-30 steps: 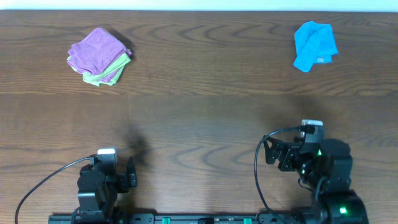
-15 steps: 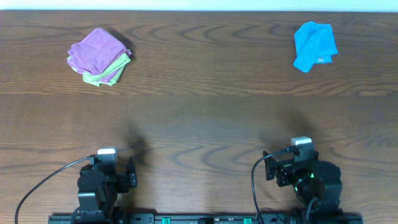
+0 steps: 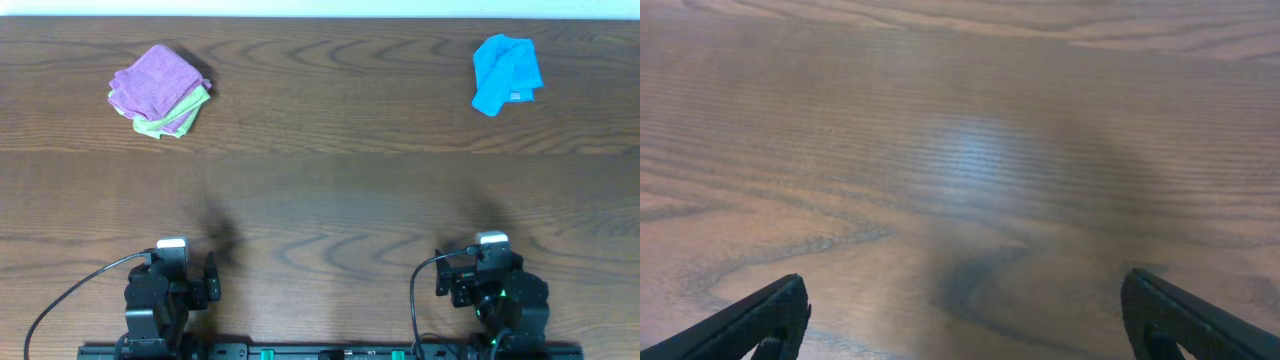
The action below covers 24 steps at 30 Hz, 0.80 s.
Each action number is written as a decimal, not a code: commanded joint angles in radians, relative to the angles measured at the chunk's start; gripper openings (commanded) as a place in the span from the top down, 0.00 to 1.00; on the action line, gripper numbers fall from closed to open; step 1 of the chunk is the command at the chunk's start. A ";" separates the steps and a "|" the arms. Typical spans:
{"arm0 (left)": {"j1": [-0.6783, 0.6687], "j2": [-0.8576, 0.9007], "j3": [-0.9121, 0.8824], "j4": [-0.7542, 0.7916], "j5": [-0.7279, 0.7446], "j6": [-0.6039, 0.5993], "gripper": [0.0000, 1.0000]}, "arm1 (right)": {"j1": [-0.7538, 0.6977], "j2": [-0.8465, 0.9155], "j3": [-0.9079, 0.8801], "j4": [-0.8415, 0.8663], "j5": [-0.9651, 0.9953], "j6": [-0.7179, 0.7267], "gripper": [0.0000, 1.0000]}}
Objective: Fold the cloth
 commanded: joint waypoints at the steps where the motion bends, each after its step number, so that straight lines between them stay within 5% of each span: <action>1: -0.005 -0.007 -0.039 -0.031 -0.004 0.029 0.05 | -0.008 -0.013 -0.013 -0.003 0.032 -0.014 0.01; 24: -0.005 -0.007 -0.039 -0.031 -0.004 0.029 0.05 | -0.008 -0.021 -0.012 -0.001 0.032 -0.014 0.01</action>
